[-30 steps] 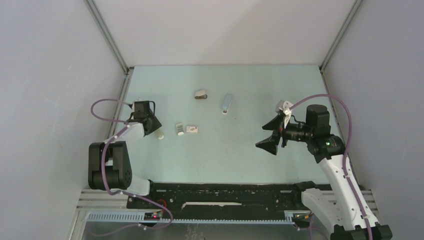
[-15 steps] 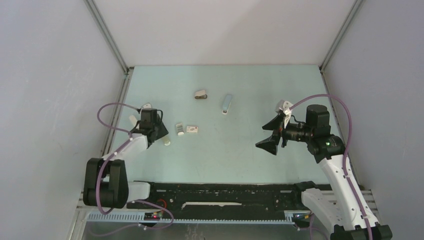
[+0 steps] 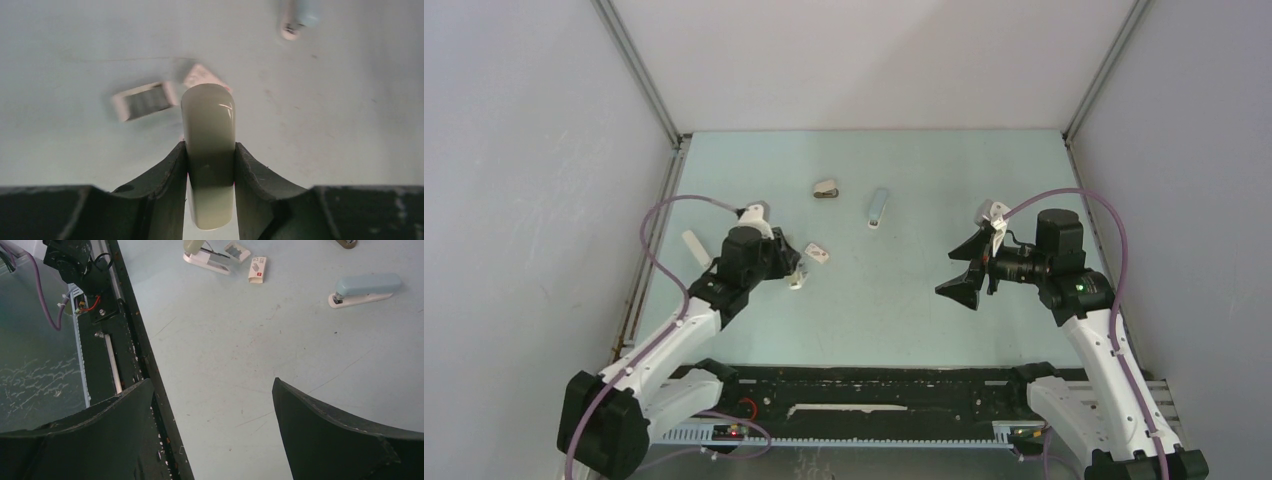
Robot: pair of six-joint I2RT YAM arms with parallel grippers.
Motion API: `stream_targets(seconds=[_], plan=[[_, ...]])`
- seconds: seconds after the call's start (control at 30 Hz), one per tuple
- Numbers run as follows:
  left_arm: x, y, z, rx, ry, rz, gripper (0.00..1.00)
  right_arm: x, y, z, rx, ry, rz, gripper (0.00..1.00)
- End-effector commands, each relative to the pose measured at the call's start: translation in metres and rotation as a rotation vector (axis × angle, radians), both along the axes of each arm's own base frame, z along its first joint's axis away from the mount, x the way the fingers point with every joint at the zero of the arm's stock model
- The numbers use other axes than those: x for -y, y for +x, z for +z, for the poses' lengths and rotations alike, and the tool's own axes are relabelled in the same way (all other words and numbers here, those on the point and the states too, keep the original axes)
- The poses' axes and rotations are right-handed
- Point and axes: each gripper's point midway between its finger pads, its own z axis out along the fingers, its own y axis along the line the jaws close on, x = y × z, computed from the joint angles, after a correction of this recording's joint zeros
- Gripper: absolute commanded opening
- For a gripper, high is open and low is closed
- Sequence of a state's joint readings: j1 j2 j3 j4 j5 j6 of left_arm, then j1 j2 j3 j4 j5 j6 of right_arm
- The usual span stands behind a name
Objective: Unload the staples from the stapler
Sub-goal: Place the stapler at the center of the board.
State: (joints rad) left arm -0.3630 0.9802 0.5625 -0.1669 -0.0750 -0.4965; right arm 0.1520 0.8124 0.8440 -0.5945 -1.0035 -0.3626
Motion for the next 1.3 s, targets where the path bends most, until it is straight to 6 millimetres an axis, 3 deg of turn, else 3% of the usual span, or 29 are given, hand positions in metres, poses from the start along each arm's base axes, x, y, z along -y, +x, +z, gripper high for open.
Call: stream_targets(seconds=[0.0, 0.3, 0.53, 0.67, 0.9, 1.27], plan=[[0.057, -0.005, 0.029, 0.155, -0.028, -0.275, 0.00, 0.001, 0.001, 0.002, 0.033, -0.001, 0.007, 1.00], [0.129, -0.012, 0.032, 0.189, -0.020, -0.477, 0.00, 0.006, 0.006, 0.001, 0.025, 0.003, -0.016, 1.00], [0.199, -0.028, 0.013, 0.226, 0.095, -0.717, 0.00, 0.009, 0.007, 0.000, 0.021, 0.004, -0.023, 1.00], [0.229, -0.032, 0.003, 0.180, 0.145, -0.868, 0.00, 0.010, 0.008, 0.001, 0.023, 0.005, -0.026, 1.00], [0.254, -0.032, -0.009, 0.126, 0.176, -0.968, 0.01, 0.013, 0.009, 0.000, 0.022, 0.006, -0.035, 1.00], [0.260, -0.033, -0.042, 0.094, 0.215, -0.905, 0.12, 0.015, 0.013, -0.003, 0.012, 0.000, -0.042, 1.00]])
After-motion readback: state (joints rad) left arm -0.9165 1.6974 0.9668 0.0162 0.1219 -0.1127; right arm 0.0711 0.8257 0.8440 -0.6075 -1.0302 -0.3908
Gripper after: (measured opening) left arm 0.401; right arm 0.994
